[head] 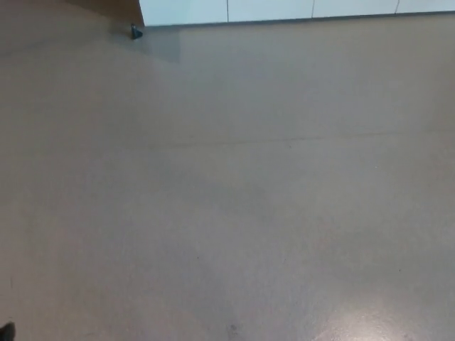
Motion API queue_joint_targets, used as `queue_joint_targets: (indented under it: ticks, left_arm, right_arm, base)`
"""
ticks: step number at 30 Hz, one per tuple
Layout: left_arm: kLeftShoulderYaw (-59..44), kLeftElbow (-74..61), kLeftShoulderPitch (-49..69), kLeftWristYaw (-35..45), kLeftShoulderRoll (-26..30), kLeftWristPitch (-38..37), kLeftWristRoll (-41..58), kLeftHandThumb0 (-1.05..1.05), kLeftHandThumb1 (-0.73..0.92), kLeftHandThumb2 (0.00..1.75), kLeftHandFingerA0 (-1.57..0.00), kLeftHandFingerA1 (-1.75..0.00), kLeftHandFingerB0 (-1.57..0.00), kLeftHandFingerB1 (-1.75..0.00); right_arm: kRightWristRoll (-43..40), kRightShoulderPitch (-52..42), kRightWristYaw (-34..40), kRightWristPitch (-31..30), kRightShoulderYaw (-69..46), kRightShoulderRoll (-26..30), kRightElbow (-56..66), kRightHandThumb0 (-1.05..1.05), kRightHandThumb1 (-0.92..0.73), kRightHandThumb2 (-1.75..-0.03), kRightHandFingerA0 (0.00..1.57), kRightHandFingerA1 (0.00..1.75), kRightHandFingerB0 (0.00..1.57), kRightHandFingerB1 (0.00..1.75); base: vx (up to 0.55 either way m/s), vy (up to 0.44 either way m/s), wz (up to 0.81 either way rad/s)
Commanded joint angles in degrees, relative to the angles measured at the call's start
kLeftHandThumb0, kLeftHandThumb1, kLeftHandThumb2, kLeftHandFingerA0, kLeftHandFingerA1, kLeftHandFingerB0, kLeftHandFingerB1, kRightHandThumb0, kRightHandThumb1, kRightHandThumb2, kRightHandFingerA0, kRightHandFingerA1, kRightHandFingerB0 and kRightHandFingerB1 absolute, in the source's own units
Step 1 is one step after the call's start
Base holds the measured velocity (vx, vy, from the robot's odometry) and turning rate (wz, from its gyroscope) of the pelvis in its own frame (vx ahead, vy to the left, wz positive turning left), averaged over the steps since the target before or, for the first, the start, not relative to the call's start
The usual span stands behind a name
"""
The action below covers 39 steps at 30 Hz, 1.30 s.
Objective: The robot walks towards an open cabinet and lifts its left hand to push the door towards the right to close it.
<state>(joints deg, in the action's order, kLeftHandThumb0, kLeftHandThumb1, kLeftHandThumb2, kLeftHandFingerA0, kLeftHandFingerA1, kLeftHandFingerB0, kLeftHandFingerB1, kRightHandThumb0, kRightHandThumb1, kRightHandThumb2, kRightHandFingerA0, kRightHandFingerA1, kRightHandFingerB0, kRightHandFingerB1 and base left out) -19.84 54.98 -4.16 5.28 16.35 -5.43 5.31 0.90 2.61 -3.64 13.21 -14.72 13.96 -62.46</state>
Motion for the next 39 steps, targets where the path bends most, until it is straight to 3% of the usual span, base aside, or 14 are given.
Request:
queue_joint_targets:
  ticks: [1, 3, 4, 19, 39]
  left_arm:
    - [-0.5, 1.1, 0.9, 2.1, 1.4, -3.0, 1.4, -0.09, 0.66, 0.6, -0.55, -0.41, -0.43, -0.37]
    - [-0.1, 0.7, 1.5, 1.9, 1.1, -3.7, 1.1, -0.09, 0.66, 0.59, -0.56, -0.41, -0.43, -0.36]
    - [0.1, 0.8, 1.6, 1.9, 1.1, -3.9, 0.9, -0.09, 0.67, 0.59, -0.56, -0.41, -0.43, -0.36]
    - [1.8, 1.7, 2.7, 2.5, 1.6, -5.9, 0.2, -0.14, 0.66, 0.59, -0.55, -0.41, -0.4, -0.36]
    - [5.0, 2.0, 5.3, 0.9, 2.5, -7.8, -1.7, -0.17, 0.67, 0.6, -0.57, -0.41, -0.43, -0.36]
  right_arm:
    - [-1.4, -0.8, -0.7, 5.5, -0.5, 1.2, -2.0, -0.42, -0.52, -0.79, 0.65, 0.6, 0.48, 0.53]
    - [-1.8, -1.1, -1.0, 5.7, -0.6, 1.3, -2.1, -0.42, -0.51, -0.79, 0.65, 0.59, 0.48, 0.53]
    - [-1.9, -1.2, -1.2, 5.9, -0.6, 1.3, -2.4, -0.36, -0.62, -0.58, 0.72, 0.48, 0.52, 0.41]
    - [-0.1, -1.2, 0.4, 6.3, 3.4, 1.9, -3.1, -0.39, -0.64, -0.58, 0.75, 0.47, 0.55, 0.41]
    - [1.4, -1.8, 1.0, 5.8, 6.5, 2.1, -4.4, -0.39, -0.65, -0.59, 0.74, 0.49, 0.56, 0.42]
  base:
    - [0.05, -0.024, -0.08]
    - [0.05, 0.002, -0.02]
    - [0.11, 0.027, -0.06]
    - [0.18, 0.057, 0.01]
    - [0.32, -0.125, 0.09]
